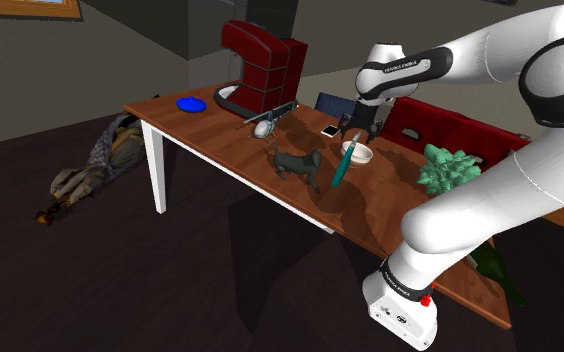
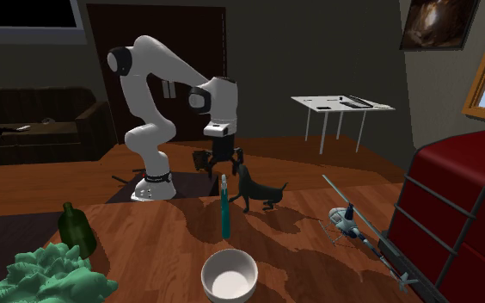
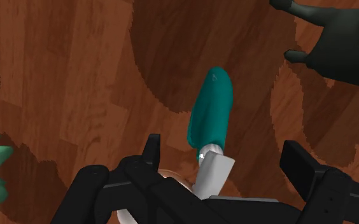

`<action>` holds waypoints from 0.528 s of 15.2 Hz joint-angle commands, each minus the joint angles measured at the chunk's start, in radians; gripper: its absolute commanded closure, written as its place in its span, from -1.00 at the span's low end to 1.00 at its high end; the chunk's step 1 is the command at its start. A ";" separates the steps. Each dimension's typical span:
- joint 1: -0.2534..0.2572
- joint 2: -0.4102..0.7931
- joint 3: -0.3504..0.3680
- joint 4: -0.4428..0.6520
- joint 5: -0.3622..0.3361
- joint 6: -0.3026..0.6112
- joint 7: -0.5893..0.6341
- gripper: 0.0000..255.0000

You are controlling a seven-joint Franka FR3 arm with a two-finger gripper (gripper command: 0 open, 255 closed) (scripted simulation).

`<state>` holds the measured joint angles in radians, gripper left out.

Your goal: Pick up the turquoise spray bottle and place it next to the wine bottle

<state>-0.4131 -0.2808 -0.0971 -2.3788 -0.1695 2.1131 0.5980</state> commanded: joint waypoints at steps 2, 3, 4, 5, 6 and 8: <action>-0.003 0.025 -0.004 -0.027 -0.004 0.053 0.004 -1.00; -0.003 0.024 -0.004 -0.028 -0.004 0.053 0.004 -1.00; -0.003 0.025 -0.004 -0.027 -0.004 0.053 0.004 -1.00; -0.003 0.025 -0.004 -0.027 -0.004 0.053 0.004 -1.00; -0.003 0.025 -0.004 -0.027 -0.004 0.053 0.004 -1.00; -0.003 0.025 -0.004 -0.027 -0.004 0.053 0.004 -1.00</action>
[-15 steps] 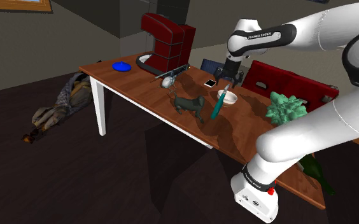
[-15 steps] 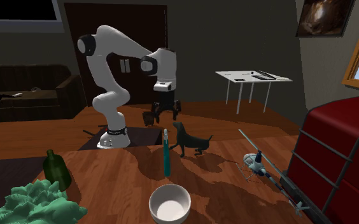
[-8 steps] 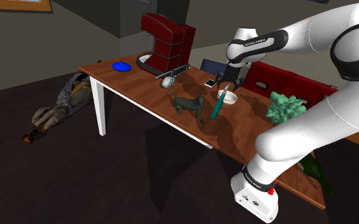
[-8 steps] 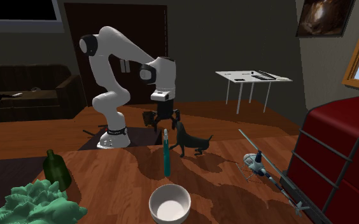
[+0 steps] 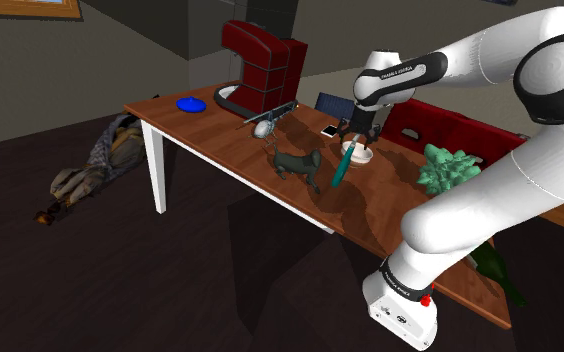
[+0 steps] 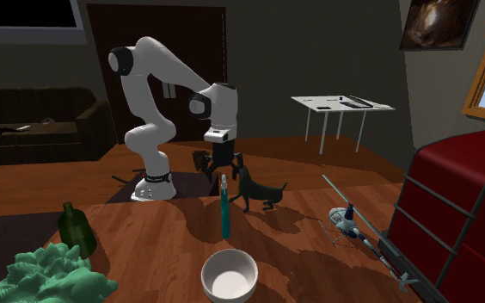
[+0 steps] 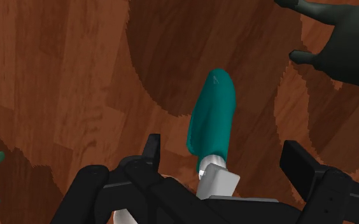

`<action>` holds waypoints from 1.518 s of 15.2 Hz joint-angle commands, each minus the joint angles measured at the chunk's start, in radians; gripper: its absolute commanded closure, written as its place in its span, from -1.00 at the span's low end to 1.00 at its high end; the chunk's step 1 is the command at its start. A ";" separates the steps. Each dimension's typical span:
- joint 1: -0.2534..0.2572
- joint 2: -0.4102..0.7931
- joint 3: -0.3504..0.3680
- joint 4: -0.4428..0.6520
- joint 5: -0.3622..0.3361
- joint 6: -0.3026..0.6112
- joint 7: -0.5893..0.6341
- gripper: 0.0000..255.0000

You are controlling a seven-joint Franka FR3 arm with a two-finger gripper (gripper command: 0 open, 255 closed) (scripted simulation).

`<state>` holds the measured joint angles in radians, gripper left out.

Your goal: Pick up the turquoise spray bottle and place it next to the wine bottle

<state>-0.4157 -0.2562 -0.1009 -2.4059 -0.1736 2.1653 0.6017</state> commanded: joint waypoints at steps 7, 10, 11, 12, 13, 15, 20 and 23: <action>0.000 0.000 0.000 0.000 0.000 0.000 0.000 1.00; 0.000 0.000 0.000 0.000 0.000 0.000 0.000 1.00; 0.000 0.000 0.000 0.000 0.000 0.000 0.000 1.00; 0.000 0.000 0.000 0.000 0.000 0.000 0.000 1.00; 0.000 -0.006 0.001 0.008 0.001 -0.014 -0.002 1.00; 0.001 -0.018 0.002 0.025 0.003 -0.042 -0.005 1.00; 0.003 -0.042 0.004 0.071 0.008 -0.113 -0.013 1.00; 0.003 -0.054 0.006 0.101 0.011 -0.154 -0.017 1.00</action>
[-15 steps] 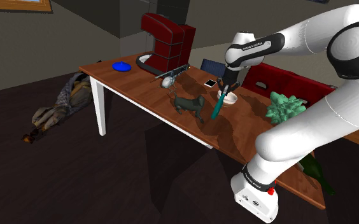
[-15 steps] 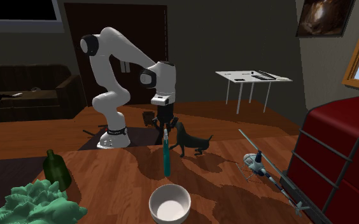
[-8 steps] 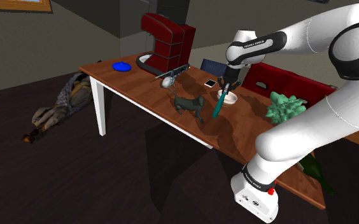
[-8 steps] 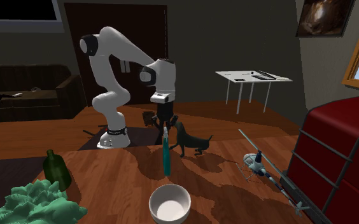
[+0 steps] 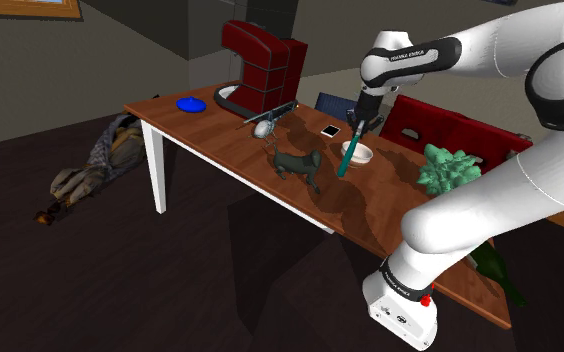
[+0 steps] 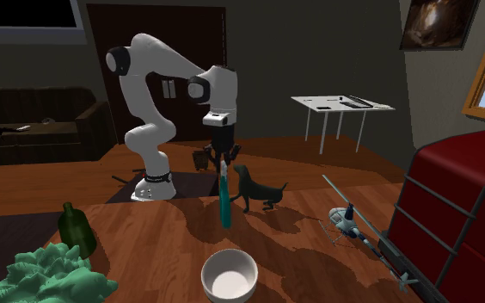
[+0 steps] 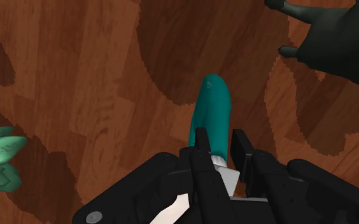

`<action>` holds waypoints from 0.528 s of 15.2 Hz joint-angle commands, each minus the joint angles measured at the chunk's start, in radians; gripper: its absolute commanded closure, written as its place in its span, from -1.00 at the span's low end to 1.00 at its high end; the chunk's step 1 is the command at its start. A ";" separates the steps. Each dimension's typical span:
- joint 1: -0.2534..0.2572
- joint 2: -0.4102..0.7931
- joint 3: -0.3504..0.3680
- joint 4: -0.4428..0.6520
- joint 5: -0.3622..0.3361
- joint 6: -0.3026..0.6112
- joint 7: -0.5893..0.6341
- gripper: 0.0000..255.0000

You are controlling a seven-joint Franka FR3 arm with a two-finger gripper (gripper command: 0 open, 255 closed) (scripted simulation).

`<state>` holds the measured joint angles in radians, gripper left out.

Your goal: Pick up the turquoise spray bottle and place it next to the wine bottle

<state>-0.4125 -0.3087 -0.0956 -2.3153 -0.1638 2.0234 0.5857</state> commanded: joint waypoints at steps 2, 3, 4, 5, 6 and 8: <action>0.001 -0.009 0.002 0.031 0.003 -0.040 -0.004 1.00; 0.001 -0.011 0.002 0.042 0.003 -0.054 -0.006 1.00; 0.001 -0.014 0.003 0.053 0.004 -0.067 -0.007 1.00; 0.002 -0.017 0.003 0.064 0.005 -0.081 -0.009 1.00; 0.002 -0.019 0.004 0.076 0.006 -0.095 -0.010 1.00; 0.002 -0.023 0.005 0.099 0.007 -0.122 -0.013 1.00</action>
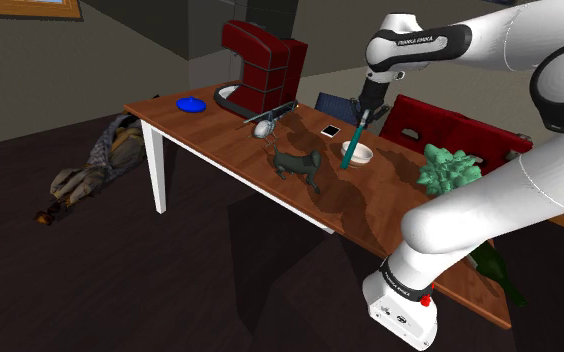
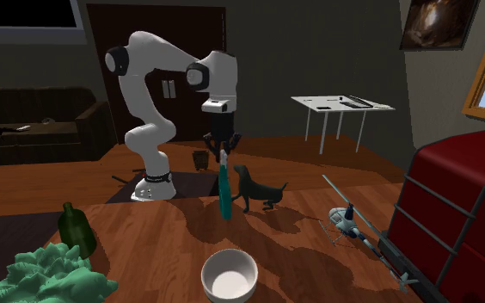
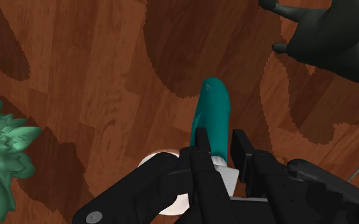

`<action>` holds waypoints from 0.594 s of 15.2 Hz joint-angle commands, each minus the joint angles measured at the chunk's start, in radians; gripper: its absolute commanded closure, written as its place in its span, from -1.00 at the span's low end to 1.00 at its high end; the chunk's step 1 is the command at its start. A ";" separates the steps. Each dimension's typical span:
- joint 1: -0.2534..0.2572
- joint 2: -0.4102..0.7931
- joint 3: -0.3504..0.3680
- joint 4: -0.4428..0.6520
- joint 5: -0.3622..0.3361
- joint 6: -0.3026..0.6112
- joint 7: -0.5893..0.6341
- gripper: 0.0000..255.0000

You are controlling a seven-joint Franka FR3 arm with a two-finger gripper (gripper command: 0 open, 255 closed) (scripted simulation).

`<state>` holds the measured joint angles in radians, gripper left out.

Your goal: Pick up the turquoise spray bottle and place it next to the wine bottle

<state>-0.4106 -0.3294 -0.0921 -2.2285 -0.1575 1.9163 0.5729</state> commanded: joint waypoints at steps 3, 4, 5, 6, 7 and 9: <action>0.001 -0.006 0.003 0.049 0.003 -0.055 -0.005 1.00; 0.002 -0.007 0.003 0.061 0.004 -0.069 -0.007 1.00; 0.002 -0.008 0.004 0.074 0.004 -0.082 -0.008 1.00; 0.002 -0.009 0.004 0.087 0.005 -0.095 -0.009 1.00; 0.002 -0.009 0.005 0.100 0.006 -0.109 -0.011 1.00; 0.003 -0.009 0.005 0.127 0.007 -0.135 -0.014 1.00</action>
<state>-0.4078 -0.3416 -0.0859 -2.1186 -0.1510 1.7945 0.5622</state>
